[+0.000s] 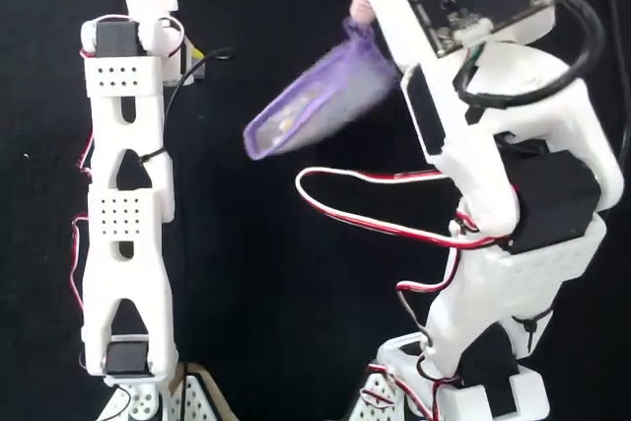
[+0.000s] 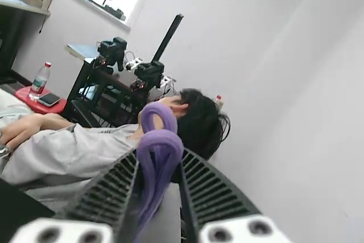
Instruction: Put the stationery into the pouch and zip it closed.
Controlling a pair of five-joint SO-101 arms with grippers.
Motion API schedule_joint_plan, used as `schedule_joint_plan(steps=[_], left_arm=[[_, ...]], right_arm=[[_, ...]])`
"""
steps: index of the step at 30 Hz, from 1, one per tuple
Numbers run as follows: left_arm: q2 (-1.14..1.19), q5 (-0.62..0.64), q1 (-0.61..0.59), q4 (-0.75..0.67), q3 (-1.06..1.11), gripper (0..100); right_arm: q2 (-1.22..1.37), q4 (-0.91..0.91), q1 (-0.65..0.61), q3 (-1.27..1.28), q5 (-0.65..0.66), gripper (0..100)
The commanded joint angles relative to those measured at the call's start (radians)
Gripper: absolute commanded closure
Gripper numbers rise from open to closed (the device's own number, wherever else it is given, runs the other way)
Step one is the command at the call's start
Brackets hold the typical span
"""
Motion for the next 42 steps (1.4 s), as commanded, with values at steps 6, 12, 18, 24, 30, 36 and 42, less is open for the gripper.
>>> schedule_joint_plan(steps=[6,12,18,24,30,36,42], left_arm=[[-0.078,0.015,-0.077,0.005,-0.042,76],[-0.098,0.017,-0.15,0.006,-0.042,76],[-0.149,0.021,-0.217,0.006,-0.042,77],[-0.218,0.101,-0.252,0.009,-0.041,77],[-0.377,0.104,-0.228,0.009,0.101,76],[-0.781,0.189,-0.117,0.009,0.544,76],[-1.254,0.203,0.081,0.002,1.017,76]], right_arm=[[-0.01,-0.13,-0.015,-0.062,-0.014,98.8],[0.004,-0.034,-0.015,-0.056,-0.054,98.8],[0.012,-0.005,-0.043,-0.035,-0.135,98.8],[0.021,-0.012,-0.098,0.064,-0.14,98.8],[0.021,-0.014,-0.103,0.082,-0.14,98.8],[0.016,-0.012,-0.101,0.085,-0.141,98.8],[0.018,-0.008,-0.103,0.085,-0.141,98.8]])
